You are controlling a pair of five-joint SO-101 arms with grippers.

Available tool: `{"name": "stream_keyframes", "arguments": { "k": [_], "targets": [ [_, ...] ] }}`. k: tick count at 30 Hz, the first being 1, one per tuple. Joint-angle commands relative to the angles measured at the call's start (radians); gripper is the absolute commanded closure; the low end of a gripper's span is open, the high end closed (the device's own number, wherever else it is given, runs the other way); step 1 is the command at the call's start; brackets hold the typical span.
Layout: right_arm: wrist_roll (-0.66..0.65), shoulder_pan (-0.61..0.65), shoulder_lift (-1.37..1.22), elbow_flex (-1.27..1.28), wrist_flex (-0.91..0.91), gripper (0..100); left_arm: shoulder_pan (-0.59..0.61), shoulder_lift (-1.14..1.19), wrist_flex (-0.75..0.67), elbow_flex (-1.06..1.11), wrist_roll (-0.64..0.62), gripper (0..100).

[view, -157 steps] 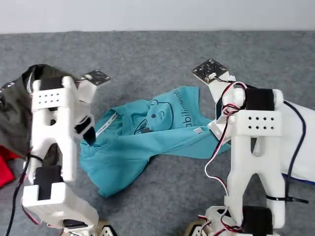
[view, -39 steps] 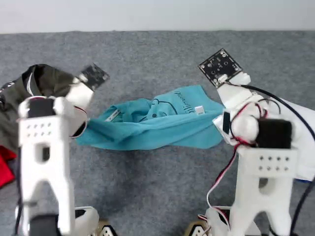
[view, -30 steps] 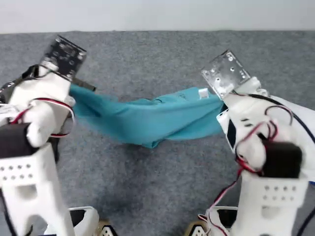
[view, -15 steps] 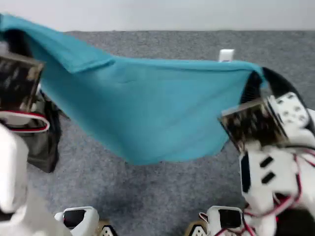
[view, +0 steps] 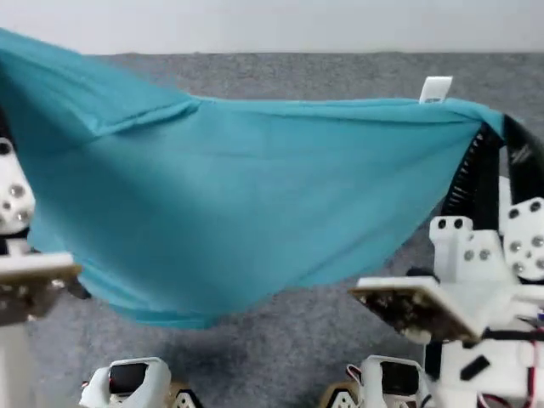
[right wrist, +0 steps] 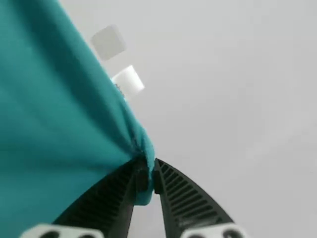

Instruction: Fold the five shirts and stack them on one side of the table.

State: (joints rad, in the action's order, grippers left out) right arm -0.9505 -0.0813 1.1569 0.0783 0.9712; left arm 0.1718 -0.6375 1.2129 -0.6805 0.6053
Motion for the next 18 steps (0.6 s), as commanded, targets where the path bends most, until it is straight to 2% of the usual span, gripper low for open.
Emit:
{"name": "stream_keyframes", "arguments": {
  "k": [1, 9, 15, 18],
  "targets": [
    [-0.035, -0.015, 0.025, -0.014, -0.021, 98.8, 0.002, -0.032, 0.021, -0.025, 0.034, 99],
    [-0.115, -0.021, 0.165, -0.012, 0.004, 98.8, 0.002, -0.126, 0.132, -0.025, 0.037, 99],
    [-0.132, -0.170, 0.222, -0.009, 0.096, 98.8, 0.002, -0.175, 0.184, -0.025, 0.035, 99],
    [-0.132, -0.202, 0.222, -0.008, 0.094, 98.8, 0.002, -0.175, 0.176, -0.025, 0.034, 99]
  ]
}}
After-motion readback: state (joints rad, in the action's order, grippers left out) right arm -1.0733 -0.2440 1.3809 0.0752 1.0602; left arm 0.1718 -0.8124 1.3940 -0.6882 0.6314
